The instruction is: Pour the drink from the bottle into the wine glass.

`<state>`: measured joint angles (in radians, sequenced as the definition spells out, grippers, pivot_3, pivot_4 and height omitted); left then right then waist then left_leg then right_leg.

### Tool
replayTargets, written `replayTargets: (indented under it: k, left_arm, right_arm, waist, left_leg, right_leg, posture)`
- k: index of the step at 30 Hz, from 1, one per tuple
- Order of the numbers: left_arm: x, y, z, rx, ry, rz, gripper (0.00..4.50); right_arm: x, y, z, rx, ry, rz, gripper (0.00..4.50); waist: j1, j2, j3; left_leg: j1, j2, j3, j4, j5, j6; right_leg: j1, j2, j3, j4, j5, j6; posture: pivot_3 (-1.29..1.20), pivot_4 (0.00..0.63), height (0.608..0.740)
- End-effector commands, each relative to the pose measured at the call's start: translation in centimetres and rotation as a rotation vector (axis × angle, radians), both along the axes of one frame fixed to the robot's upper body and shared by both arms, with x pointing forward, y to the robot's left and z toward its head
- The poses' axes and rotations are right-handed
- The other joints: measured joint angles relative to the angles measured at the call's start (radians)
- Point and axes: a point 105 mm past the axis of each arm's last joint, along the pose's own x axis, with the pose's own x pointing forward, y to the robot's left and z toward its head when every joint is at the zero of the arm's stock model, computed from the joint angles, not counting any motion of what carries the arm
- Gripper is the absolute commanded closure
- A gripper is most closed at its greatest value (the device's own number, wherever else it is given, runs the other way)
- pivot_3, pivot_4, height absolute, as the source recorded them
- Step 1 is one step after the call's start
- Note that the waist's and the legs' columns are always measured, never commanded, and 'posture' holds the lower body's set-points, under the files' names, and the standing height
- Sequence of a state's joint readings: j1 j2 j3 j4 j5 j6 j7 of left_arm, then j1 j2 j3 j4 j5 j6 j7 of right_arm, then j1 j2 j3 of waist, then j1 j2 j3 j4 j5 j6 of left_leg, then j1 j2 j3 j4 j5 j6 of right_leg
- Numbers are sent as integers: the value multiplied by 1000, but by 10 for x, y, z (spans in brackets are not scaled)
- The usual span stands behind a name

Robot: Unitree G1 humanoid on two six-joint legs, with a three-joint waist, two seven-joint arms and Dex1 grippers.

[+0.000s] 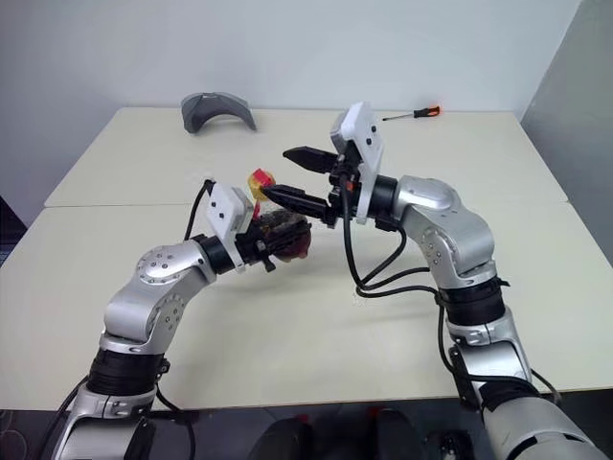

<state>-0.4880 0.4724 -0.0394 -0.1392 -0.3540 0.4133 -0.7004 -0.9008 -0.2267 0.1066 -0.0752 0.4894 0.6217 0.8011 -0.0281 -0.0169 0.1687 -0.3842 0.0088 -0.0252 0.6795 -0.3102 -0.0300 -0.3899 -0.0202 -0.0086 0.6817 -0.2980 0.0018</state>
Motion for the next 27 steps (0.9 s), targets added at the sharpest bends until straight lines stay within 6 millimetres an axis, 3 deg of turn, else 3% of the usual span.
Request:
replayTargets:
  k: [1,15,26,27]
  left_arm:
    - [-1,-5,16,-8,-77,-17,2833]
    - [-4,-10,20,-15,-82,-38,2833]
    - [-4,-12,21,-17,-83,-43,2833]
    - [-4,-12,20,-17,-83,-42,2833]
  right_arm:
    - [-6,8,14,19,-45,13,844]
    - [4,24,5,-11,-44,15,844]
    - [11,24,6,-16,-52,5,844]
    - [11,24,5,-16,-51,11,1015]
  waist:
    - [0,0,0]
    - [0,0,0]
    - [0,0,0]
    - [0,0,0]
  left_leg:
    - [0,0,0,0,0,0]
    - [0,0,0,0,0,0]
    - [0,0,0,0,0,0]
    - [0,0,0,0,0,0]
  right_leg:
    - [0,0,0,0,0,0]
    - [0,0,0,0,0,0]
    - [0,0,0,0,0,0]
    - [0,0,0,0,0,0]
  posture:
    - [0,150,740]
    - [0,150,740]
    - [0,150,740]
    - [0,150,740]
